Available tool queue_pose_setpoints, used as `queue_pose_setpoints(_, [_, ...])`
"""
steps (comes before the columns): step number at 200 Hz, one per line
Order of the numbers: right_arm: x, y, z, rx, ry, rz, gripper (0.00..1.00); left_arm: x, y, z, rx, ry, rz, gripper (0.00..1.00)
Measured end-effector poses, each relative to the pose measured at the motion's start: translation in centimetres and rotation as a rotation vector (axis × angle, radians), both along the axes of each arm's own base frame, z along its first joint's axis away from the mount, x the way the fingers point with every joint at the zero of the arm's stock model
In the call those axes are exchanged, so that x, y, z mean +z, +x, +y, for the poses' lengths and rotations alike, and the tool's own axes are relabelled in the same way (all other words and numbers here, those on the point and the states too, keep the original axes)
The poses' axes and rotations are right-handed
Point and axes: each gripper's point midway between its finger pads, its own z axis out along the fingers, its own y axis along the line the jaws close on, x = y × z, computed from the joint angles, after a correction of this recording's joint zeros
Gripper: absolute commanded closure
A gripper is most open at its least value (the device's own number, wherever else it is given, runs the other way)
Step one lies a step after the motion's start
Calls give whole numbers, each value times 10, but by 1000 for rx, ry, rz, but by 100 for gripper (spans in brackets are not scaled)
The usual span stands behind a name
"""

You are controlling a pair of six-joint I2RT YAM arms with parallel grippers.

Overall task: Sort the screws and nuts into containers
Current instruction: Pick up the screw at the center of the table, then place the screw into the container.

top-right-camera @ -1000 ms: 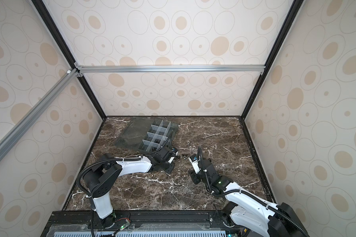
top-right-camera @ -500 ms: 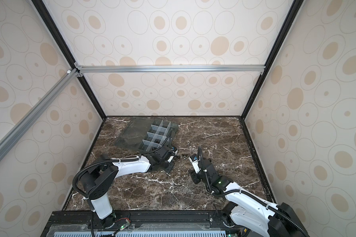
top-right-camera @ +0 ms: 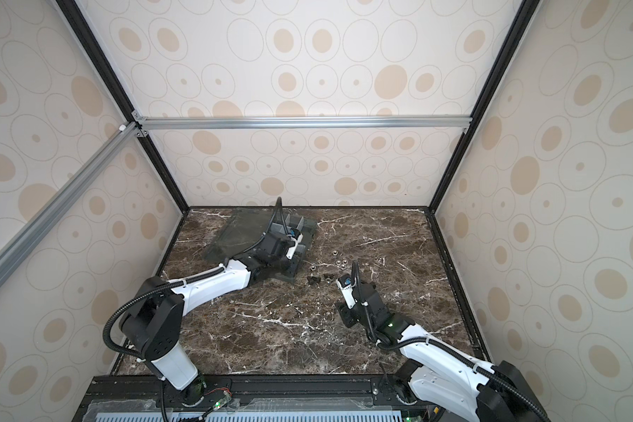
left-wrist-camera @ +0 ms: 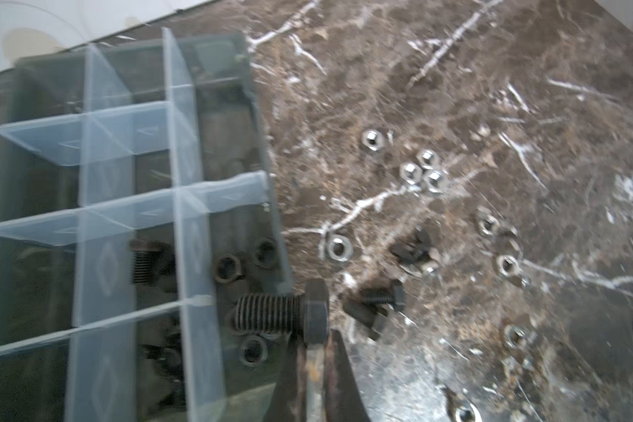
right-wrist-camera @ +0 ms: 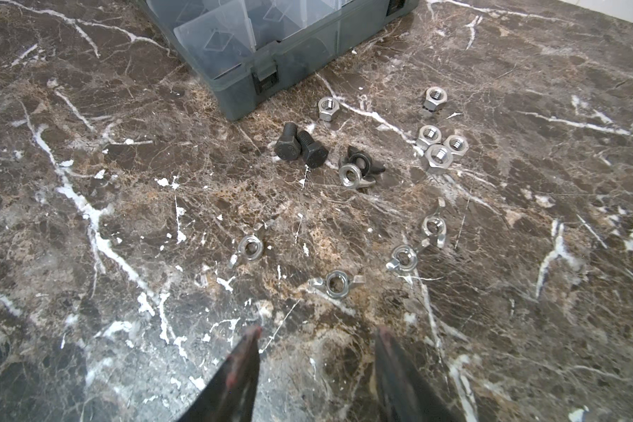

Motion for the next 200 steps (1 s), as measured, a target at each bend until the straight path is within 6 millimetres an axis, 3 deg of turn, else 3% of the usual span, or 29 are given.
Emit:
queue_pose_setpoints(20, [0,0,0,-1,1,-1,47,10,33,21,64,-5,-27,100])
queue_pose_setpoints(42, [2,1,-1,-4,2,-7,47,2,56,41,114,11,-19,100])
queue_pose_setpoints(85, [3,1,-1,-9,2,-13,47,-46,57,51,112,84,73,100])
queue_pose_setpoints(100, [3,1,-2,-9,1,-13,47,-52,56,51,106,93,86,72])
queue_pose_setpoints(112, [3,1,-2,-9,1,-13,47,-52,56,51,103,102,82,69])
queue_pose_setpoints(135, [3,1,-1,-9,1,-13,47,-48,57,50,99,96,69,61])
queue_pose_setpoints(167, [4,0,-4,-17,-1,-11,47,-25,54,43,87,81,27,60])
queue_pose_setpoints(182, [7,-1,-8,-40,-4,-10,47,-3,50,28,53,65,-5,61])
queue_pose_setpoints(200, [14,0,-13,-76,7,-24,47,23,40,-7,-23,42,-54,61])
